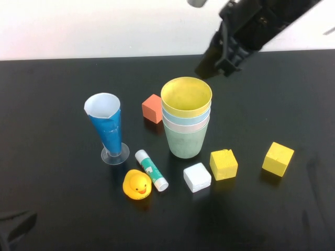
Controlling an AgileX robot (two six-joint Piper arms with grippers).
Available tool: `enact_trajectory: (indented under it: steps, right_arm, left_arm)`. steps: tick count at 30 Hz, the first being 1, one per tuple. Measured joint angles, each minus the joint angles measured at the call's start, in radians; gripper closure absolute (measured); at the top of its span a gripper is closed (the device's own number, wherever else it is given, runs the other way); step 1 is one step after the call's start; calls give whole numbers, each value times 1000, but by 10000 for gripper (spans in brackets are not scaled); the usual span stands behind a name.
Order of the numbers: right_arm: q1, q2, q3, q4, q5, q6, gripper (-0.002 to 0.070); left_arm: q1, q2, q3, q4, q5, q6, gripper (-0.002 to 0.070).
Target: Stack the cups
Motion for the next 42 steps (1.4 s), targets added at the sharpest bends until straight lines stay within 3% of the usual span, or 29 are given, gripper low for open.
enact_trajectory:
  steps: [6, 14, 22, 31, 42]
  right_arm:
    - [0, -207, 332, 105, -39, -95, 554]
    - [0, -679, 798, 148, -485, -250, 612]
    - [0, -1136, 1161, 159, -821, -279, 628]
    - [0, -1417, 1388, 162, -857, -281, 650]
    - [0, -1435, 1480, 187, -761, -281, 656]
  left_arm:
    - [0, -92, 47, 66, -4, -90, 675]
    - [0, -315, 169, 190, -11, -278, 676]
    - [0, -381, 189, 293, -27, -303, 676]
    - [0, -381, 189, 298, -29, -303, 676]
    - [0, -381, 189, 299, -29, -304, 676]
